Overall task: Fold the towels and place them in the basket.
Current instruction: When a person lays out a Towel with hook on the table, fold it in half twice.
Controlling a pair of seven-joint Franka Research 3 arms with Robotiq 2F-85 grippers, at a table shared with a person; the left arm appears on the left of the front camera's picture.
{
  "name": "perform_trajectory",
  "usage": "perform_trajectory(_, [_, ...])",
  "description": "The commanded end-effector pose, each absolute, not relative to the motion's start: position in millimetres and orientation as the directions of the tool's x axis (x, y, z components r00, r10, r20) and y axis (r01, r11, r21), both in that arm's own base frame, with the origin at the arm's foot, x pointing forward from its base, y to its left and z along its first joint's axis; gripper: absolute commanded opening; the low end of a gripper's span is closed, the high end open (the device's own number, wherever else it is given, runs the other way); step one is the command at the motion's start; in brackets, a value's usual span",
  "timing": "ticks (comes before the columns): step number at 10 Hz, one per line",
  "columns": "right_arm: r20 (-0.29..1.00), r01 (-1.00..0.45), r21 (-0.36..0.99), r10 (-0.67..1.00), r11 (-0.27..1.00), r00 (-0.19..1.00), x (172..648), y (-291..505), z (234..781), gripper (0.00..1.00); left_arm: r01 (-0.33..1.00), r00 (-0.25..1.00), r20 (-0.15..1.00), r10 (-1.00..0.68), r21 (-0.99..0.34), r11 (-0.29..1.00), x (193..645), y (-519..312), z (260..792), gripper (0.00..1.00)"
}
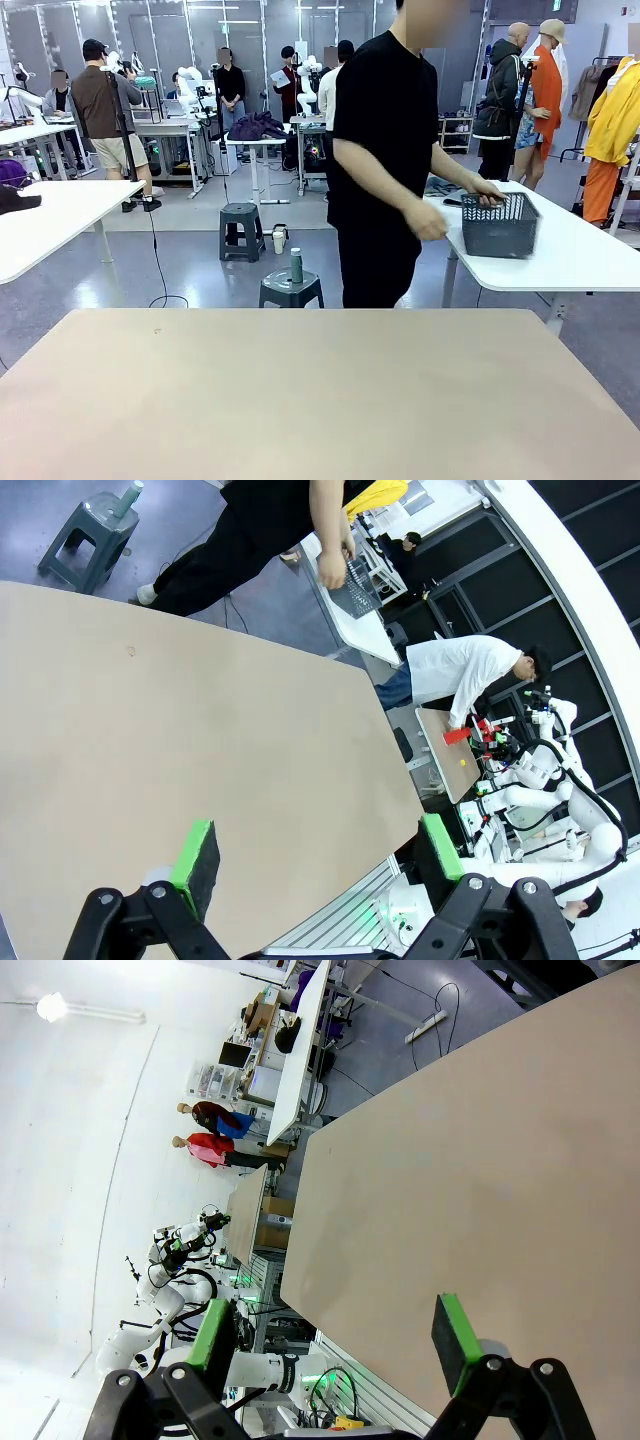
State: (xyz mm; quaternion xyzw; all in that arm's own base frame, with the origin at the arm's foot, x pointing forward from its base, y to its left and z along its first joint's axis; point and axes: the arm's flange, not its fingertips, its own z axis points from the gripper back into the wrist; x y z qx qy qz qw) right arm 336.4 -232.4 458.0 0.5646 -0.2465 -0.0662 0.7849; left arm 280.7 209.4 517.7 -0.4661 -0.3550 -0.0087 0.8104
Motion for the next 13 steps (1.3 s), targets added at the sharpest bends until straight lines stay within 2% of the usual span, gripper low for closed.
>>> perform_trajectory(1, [0.314,-0.180,0.921,-0.382,0.346,0.869,336.5,-233.0,457.9,1.00,0.366,0.738,0.597,0.313,-0.745,0.558,281.4,208.7,517.1,1.00])
perform_trajectory(13, [0.314,-0.180,0.921,-0.382,0.346,0.869,336.5,-233.0,457.9,1.00,0.366,0.738,0.597,0.313,-0.745,0.558,281.4,208.7,517.1,1.00])
